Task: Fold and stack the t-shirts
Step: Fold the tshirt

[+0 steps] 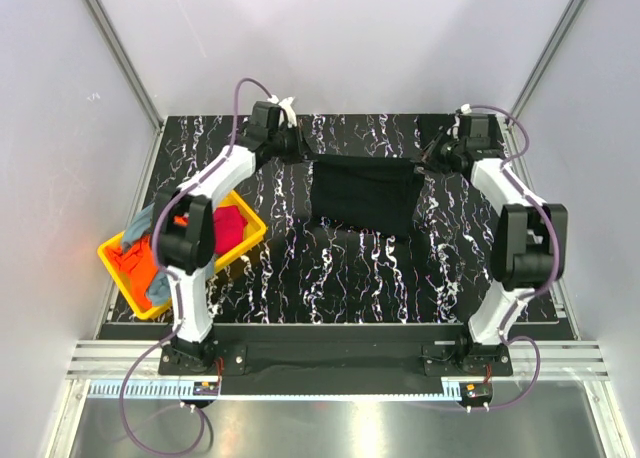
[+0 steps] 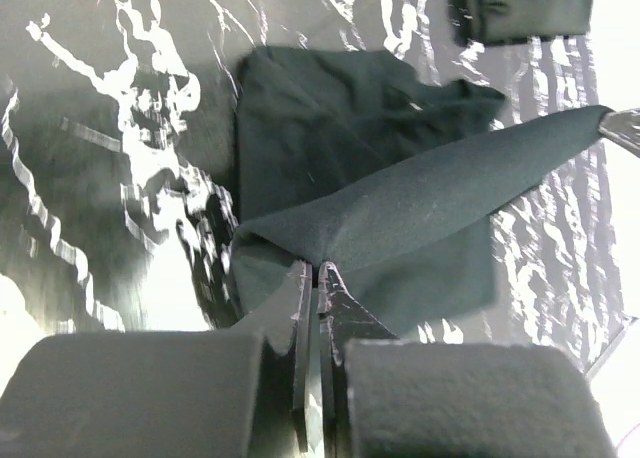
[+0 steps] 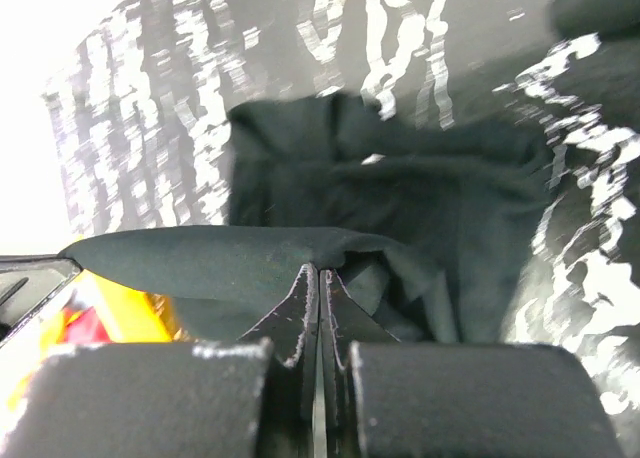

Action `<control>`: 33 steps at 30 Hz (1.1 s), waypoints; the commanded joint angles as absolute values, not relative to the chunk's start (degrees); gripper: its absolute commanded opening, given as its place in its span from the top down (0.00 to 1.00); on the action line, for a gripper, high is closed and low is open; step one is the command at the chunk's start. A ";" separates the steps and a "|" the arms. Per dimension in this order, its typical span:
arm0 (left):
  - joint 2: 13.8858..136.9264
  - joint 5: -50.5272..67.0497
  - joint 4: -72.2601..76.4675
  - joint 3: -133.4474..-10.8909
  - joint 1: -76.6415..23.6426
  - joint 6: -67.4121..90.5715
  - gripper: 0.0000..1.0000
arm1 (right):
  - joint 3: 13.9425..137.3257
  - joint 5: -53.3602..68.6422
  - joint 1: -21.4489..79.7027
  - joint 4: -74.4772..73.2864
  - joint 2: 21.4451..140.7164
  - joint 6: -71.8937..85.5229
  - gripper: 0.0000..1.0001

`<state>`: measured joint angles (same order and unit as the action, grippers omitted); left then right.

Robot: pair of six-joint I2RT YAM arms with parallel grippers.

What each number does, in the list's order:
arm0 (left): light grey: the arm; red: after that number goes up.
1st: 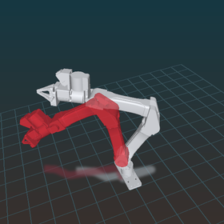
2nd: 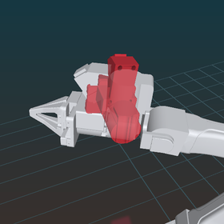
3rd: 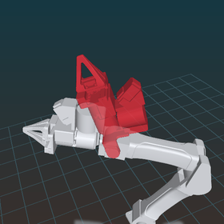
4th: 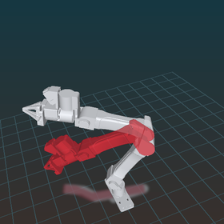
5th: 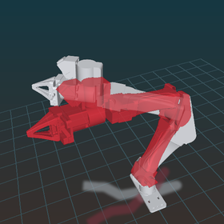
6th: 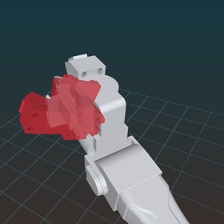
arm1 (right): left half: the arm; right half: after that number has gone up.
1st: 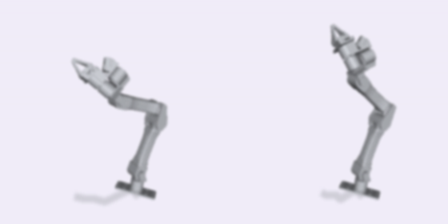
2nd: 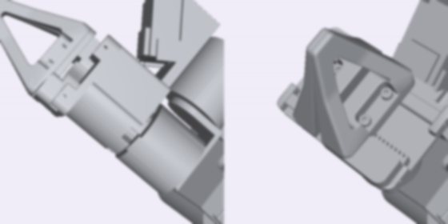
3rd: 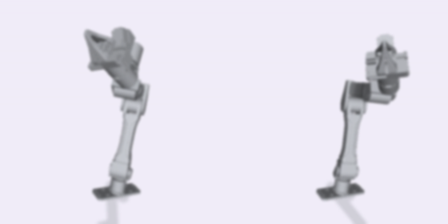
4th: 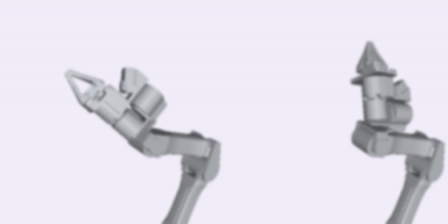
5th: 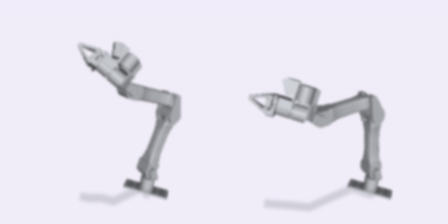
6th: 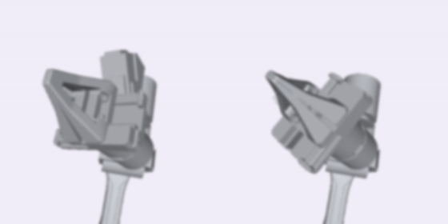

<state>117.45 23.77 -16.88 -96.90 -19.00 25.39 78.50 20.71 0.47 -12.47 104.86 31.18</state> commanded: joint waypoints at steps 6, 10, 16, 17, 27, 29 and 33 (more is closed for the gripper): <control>96.70 17.14 -17.57 -78.50 -21.79 27.86 1.00 | 67.08 28.92 2.46 -12.29 88.53 30.76 1.00; 85.91 11.53 -21.53 -72.61 -26.27 28.39 1.00 | 61.18 27.78 3.34 -17.74 75.28 31.38 1.00; 78.57 7.91 -24.44 -73.29 -30.67 29.27 1.00 | 57.57 26.11 3.69 -25.66 62.07 32.08 1.00; 78.92 7.65 -24.52 -74.34 -30.93 28.57 1.00 | 57.48 25.76 3.60 -25.84 61.62 32.25 1.00; 99.47 7.82 -25.58 -98.31 -27.95 21.71 1.00 | 64.33 18.47 3.25 -25.23 71.70 28.66 1.00; 105.97 10.19 -25.49 -102.46 -26.64 21.19 1.00 | 65.91 17.76 2.47 -24.18 76.27 28.48 1.00; 119.31 14.14 -24.87 -116.67 -25.23 18.99 1.00 | 67.76 17.58 0.88 -19.61 84.10 28.91 1.00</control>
<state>113.49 10.46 -27.42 -107.26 -26.50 22.06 64.36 19.75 2.20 -23.99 80.84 30.00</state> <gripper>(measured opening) 0.020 0.010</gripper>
